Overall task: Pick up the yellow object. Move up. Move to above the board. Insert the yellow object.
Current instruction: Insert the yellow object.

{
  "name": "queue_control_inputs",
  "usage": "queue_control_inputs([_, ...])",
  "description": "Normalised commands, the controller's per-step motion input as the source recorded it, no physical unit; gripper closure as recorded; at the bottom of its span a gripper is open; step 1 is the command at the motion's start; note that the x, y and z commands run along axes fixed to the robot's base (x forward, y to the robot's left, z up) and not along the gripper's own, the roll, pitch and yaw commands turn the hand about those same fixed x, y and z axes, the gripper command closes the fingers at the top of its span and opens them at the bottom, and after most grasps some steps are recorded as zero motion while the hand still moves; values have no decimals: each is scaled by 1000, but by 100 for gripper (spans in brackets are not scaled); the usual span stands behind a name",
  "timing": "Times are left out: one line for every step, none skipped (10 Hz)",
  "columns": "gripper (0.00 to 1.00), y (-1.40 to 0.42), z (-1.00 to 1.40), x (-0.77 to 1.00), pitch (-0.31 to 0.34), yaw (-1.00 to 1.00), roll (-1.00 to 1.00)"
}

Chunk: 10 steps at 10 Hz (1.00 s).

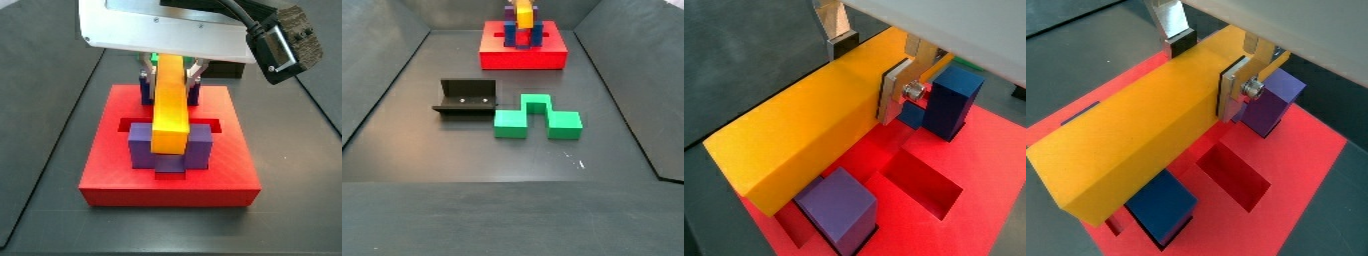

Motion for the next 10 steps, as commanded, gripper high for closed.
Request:
queue_control_inputs([100, 0, 120, 0, 0, 0, 0])
queue_control_inputs([100, 0, 211, 0, 1, 0, 20])
queue_control_inputs([100, 0, 134, 0, 0, 0, 54])
queue_control_inputs([100, -11, 23, -91, 0, 0, 100])
queue_control_inputs([100, -20, 0, 0, 0, 54, 53])
queue_control_inputs([100, -20, -169, 11, 0, 51, 97])
queue_control_inputs([100, -77, -251, 29, 0, 34, 176])
queue_control_inputs([100, -54, -117, 17, 1, 26, 117])
queue_control_inputs([100, -57, -49, 0, 0, 3, 76])
queue_control_inputs([100, -51, -143, 0, 0, 0, 86])
